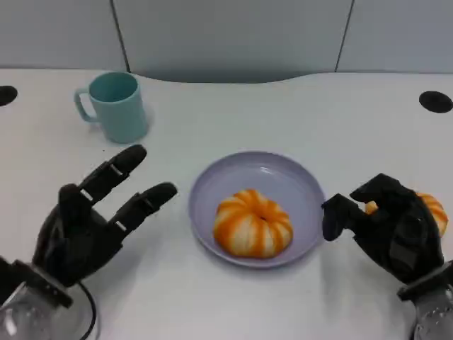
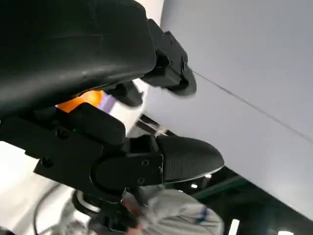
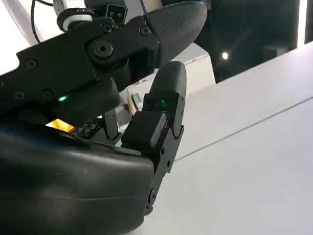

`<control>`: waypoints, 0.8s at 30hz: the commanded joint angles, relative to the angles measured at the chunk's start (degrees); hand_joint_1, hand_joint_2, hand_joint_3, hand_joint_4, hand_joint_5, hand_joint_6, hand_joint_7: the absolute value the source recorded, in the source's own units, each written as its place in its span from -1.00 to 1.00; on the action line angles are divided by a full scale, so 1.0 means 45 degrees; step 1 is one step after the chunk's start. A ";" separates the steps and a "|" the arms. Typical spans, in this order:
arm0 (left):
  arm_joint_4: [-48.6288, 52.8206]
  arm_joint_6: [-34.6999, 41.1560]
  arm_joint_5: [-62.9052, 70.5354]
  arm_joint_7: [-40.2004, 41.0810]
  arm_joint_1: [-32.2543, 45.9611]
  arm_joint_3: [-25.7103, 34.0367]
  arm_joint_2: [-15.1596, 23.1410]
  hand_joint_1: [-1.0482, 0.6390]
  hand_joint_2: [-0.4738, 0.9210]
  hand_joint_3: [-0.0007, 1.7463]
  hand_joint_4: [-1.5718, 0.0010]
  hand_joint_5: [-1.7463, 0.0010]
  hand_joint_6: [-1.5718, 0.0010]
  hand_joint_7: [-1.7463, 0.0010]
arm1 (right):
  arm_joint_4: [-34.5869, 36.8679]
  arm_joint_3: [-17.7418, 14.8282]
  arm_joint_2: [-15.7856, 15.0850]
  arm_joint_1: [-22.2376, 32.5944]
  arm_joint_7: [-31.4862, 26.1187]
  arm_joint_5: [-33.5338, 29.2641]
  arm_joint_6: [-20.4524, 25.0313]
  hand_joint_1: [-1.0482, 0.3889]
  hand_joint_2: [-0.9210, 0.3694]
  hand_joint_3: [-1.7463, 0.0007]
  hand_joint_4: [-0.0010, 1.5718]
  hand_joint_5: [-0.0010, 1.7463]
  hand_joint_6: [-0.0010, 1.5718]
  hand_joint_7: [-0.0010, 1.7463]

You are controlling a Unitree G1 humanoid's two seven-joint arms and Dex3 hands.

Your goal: Grasp the bread from the table and place it into the plate.

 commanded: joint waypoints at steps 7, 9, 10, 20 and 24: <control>-0.2515 0.1253 -0.0535 0.1037 0.2441 0.0082 -0.0750 -0.99 1.00 -0.41 0.51 -0.60 0.37 0.13 | -0.0660 -0.0066 -0.0523 0.0468 -0.0742 0.0010 0.0402 -0.32 -0.92 0.99 0.05 0.53 0.35 -0.48; -0.1910 0.0665 -0.0068 0.1101 0.2181 -0.0058 -0.0682 -0.99 1.00 -0.42 0.48 -0.73 0.34 0.07 | -0.0478 -0.0053 -0.0603 0.0408 -0.0501 0.0021 0.0433 -0.31 -0.93 0.99 0.04 0.54 0.32 -0.45; -0.1631 0.0378 0.0064 0.1066 0.2071 -0.0092 -0.0671 -0.98 1.00 -0.43 0.47 -0.78 0.31 0.04 | -0.0366 -0.0081 -0.0630 0.0368 -0.0374 0.0044 0.0386 -0.30 -0.94 0.99 0.03 0.54 0.31 -0.44; -0.1091 -0.0158 0.0326 0.1142 0.1812 -0.0190 -0.0630 -0.95 1.00 -0.48 0.35 -0.99 0.31 -0.48 | -0.0638 -0.0128 -0.0606 0.0522 -0.0567 0.0113 0.0573 -0.28 -0.92 0.99 0.06 0.51 0.29 -0.39; -0.0774 -0.0303 0.0411 0.1047 0.1586 -0.0184 -0.0572 -0.94 1.00 -0.48 0.33 -1.00 0.31 -0.51 | -0.0261 -0.0281 -0.0606 0.0362 -0.0219 0.0214 0.0441 -0.29 -0.92 0.99 0.06 0.51 0.28 -0.38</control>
